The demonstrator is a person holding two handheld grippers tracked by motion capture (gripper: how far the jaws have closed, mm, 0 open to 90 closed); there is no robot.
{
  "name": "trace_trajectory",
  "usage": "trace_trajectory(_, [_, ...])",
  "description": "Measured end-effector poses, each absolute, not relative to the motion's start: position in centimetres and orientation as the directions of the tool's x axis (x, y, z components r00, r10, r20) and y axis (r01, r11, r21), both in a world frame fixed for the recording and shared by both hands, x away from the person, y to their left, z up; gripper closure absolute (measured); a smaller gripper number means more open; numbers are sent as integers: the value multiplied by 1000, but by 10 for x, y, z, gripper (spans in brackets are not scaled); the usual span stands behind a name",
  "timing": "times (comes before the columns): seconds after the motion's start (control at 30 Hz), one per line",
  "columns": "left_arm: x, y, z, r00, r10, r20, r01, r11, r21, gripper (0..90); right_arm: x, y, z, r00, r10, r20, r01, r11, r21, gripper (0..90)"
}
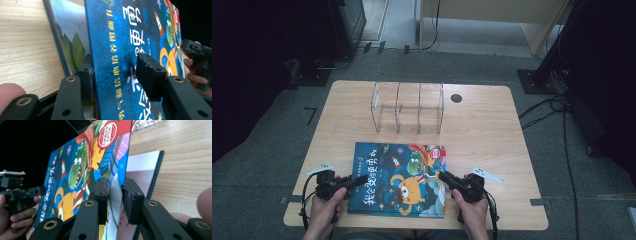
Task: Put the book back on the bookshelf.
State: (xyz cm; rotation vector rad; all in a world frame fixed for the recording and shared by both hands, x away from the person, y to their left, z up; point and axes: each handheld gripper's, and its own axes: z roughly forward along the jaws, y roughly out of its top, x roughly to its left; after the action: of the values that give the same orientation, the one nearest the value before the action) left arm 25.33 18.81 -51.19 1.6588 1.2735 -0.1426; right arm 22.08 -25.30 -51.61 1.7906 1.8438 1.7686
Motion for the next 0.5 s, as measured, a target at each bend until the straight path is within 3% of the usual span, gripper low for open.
trace_trajectory(0.3, [264, 200, -508, 394, 559, -730, 852, 76, 518, 676, 225, -252, -515, -310, 733, 606, 668, -286, 687, 720])
trace_trajectory(0.4, [266, 201, -504, 385, 524, -759, 861, 93, 500, 720, 224, -248, -515, -300, 795, 526, 647, -236, 725, 697])
trace_trajectory(0.5, [267, 199, -499, 378, 530, -759, 860, 101, 499, 735, 222, -246, -514, -292, 827, 480, 623, -217, 752, 586])
